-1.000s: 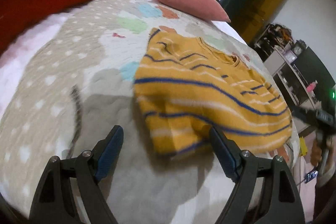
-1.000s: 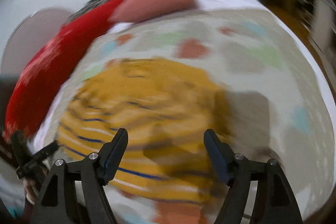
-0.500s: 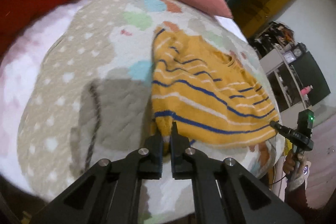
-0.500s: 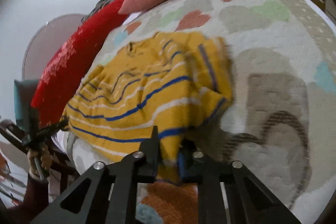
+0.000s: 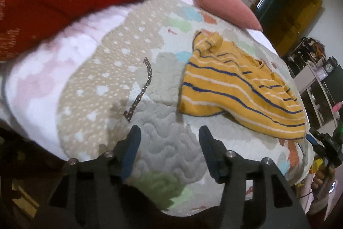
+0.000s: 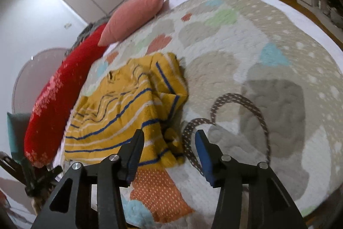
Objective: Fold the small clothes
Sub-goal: 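Open both grippers and withdraw from the straightened sweater, then grasp the striped yellow sweater side with both grippers and lift it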
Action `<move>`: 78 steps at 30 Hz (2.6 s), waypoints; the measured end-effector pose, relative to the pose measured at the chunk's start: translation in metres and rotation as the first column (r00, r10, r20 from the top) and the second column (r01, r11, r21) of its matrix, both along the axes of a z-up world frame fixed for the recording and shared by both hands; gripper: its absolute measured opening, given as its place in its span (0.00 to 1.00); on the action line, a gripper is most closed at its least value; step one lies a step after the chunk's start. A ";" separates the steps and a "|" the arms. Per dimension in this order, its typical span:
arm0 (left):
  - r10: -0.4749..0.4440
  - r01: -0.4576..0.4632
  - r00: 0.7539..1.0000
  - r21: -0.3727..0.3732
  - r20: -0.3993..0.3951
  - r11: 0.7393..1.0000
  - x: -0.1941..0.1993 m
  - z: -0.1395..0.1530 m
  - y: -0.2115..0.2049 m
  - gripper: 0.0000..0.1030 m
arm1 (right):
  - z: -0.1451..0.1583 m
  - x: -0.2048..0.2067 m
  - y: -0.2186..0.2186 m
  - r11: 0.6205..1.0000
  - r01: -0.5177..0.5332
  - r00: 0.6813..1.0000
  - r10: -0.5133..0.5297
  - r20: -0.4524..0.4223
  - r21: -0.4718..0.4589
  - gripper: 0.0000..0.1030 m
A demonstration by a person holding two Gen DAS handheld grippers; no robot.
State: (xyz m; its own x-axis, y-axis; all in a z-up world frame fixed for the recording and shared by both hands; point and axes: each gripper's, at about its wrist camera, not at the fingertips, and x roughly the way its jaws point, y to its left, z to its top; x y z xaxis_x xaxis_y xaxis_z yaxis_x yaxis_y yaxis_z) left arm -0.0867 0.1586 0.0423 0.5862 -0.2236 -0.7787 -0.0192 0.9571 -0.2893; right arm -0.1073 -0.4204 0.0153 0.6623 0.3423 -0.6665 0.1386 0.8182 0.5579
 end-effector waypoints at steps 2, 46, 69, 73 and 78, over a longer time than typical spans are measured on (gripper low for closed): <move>0.013 -0.014 0.999 0.014 0.029 1.000 -0.010 0.007 -0.003 0.64 | 0.003 -0.010 0.003 1.000 0.006 1.000 -0.005 0.011 -0.019 0.54; 0.001 -0.006 1.000 -0.302 -0.018 0.953 -0.001 -0.033 -0.011 0.76 | 0.026 -0.031 0.087 0.955 -0.115 0.983 0.149 0.108 -0.274 0.71; -0.270 0.225 0.963 -0.571 0.007 0.790 0.166 -0.046 -0.024 0.88 | -0.012 0.010 0.378 0.408 -0.381 0.719 0.695 0.012 -0.830 0.77; -0.381 0.298 0.924 -0.572 -0.028 0.764 0.195 -0.058 -0.041 0.88 | -0.025 0.022 0.411 0.323 -0.308 0.712 0.702 0.009 -0.895 0.77; -0.390 0.274 0.919 -0.606 -0.064 0.746 0.211 -0.064 -0.033 0.23 | -0.030 0.036 0.428 0.321 -0.326 0.699 0.715 0.002 -0.889 0.47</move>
State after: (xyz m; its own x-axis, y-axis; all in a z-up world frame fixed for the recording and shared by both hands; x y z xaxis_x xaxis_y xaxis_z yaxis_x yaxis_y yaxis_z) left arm 0.1241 0.1257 -0.0215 0.2557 -0.8154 -0.5194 0.1627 0.5659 -0.8083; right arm -0.0712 0.0074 -0.0147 0.7756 0.1693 -0.6081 -0.5248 0.7082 -0.4723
